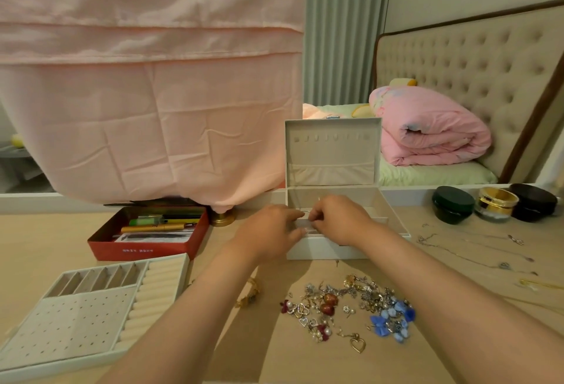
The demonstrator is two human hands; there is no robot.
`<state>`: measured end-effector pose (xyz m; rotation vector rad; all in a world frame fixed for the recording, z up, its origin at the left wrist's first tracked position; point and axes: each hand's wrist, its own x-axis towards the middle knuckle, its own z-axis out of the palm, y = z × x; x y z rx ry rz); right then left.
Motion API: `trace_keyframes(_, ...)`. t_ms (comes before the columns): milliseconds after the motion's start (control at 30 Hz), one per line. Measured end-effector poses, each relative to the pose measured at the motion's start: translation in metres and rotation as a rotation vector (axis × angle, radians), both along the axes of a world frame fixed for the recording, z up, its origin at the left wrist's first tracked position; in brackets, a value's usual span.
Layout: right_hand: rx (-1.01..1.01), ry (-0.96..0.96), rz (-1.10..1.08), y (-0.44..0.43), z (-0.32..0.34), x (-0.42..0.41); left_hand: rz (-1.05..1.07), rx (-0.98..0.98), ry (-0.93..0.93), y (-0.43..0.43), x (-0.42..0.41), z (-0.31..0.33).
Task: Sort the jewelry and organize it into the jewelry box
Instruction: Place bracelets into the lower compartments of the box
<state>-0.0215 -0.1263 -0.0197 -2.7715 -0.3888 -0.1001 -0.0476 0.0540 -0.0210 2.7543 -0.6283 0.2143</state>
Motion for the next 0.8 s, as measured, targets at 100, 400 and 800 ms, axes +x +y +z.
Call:
trace_keyframes(100, -0.020, -0.060, 0.034, 0.006, 0.012, -0.014, 0.004, -0.064, -0.043, 0.015, -0.013, 0.003)
trace_keyframes(400, -0.055, 0.082, 0.401, 0.071, 0.017, -0.082, 0.158, 0.030, 0.198, 0.081, -0.065, -0.009)
trace_keyframes(800, -0.073, 0.123, 0.452, 0.087, -0.015, -0.094, 0.099, 0.126, 0.249, 0.100, -0.085, -0.016)
